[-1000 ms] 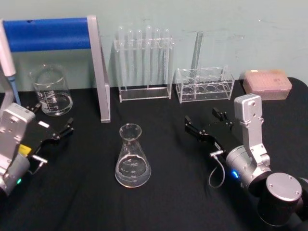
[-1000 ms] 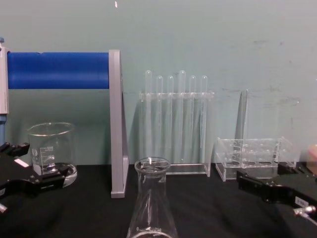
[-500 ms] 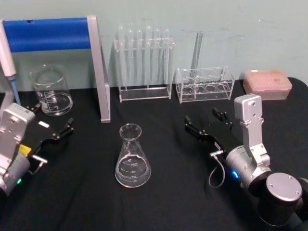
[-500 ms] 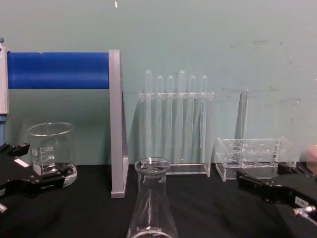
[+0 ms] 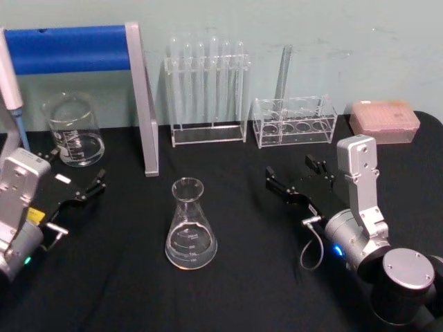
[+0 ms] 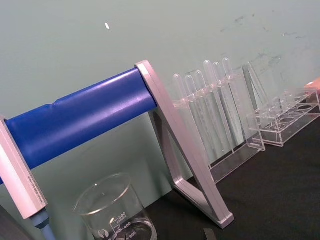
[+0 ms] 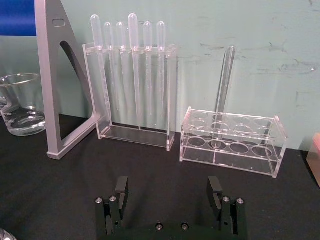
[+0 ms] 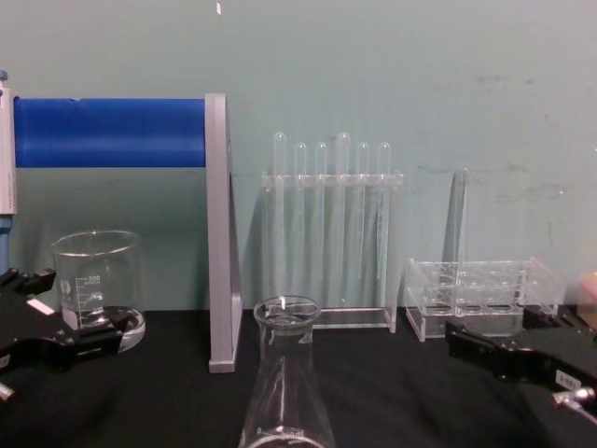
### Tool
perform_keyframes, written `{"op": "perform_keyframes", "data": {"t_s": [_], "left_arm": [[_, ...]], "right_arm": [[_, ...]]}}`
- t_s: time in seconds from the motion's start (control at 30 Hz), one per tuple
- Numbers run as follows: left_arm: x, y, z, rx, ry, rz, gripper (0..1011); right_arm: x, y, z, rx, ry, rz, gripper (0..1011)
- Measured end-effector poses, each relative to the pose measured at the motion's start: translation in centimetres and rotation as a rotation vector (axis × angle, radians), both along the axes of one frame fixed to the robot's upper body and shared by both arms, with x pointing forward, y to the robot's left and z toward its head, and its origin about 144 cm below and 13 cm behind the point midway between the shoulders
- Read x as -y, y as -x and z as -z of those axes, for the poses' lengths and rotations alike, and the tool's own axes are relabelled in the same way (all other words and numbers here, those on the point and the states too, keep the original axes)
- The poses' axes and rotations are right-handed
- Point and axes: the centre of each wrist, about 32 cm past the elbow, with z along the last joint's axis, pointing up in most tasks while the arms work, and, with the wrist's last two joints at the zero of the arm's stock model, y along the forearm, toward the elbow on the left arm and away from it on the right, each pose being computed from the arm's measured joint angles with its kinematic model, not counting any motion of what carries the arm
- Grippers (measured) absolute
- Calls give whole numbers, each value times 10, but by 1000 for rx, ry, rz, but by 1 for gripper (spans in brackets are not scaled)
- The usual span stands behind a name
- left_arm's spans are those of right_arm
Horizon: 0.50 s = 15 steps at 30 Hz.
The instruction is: Grasp the erlenmeyer flask with one hand, shake it three times, then place it back.
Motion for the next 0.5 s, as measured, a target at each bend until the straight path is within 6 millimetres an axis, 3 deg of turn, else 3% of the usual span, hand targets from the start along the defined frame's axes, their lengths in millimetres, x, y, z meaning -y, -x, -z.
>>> {"op": "perform_keyframes", "data": {"t_s": [0.5], "left_arm": [[0,0,0,0,0,0,1001]], "right_arm": [[0,0,0,0,0,0,1000]]}}
